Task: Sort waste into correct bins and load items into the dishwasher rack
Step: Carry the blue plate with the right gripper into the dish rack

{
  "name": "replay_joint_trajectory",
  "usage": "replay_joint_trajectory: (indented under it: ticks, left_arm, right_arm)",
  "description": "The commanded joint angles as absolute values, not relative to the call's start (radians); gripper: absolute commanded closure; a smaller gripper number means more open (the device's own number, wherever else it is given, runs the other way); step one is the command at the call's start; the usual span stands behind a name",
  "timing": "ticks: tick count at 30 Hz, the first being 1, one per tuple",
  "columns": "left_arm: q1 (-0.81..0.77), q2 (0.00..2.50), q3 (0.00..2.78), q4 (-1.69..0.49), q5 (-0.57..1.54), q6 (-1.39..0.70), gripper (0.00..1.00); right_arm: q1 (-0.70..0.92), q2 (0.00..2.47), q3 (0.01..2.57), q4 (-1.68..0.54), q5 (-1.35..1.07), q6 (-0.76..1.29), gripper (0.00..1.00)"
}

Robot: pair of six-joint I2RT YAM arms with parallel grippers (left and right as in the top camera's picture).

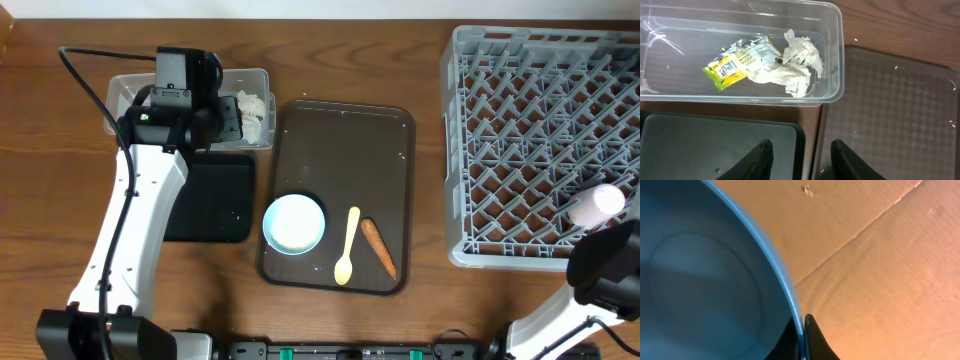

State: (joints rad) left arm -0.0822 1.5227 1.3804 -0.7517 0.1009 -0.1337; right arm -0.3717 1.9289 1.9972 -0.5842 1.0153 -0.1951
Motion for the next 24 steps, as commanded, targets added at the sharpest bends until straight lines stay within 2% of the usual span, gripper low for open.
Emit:
replay_joint_trajectory:
  ticks: [1,6,17,24]
  left_arm:
    - [-0.079,1.522,1.385,-0.753,0.093,-0.132,0.59]
    - [-0.079,1.522,1.385,-0.755,0.093,-0.136,0.60]
    - [-0.079,1.522,1.385,-0.755,0.093,-0.136,0.59]
    - [-0.079,1.522,1.385,-0.755,0.093,-0.136,0.59]
  right_arm:
    - [-0.401,1.989,2.000,-0.569,1.040,-0.243,0.99]
    - [-0.419,2.062,2.001,-0.529,1.044,-0.305,0.99]
    - [-0.395,2.183,2.000,-0.392,1.015,-0.602,0.99]
    - [-0.357,2.200,2.000,-0.403,0.971,-0.626,0.99]
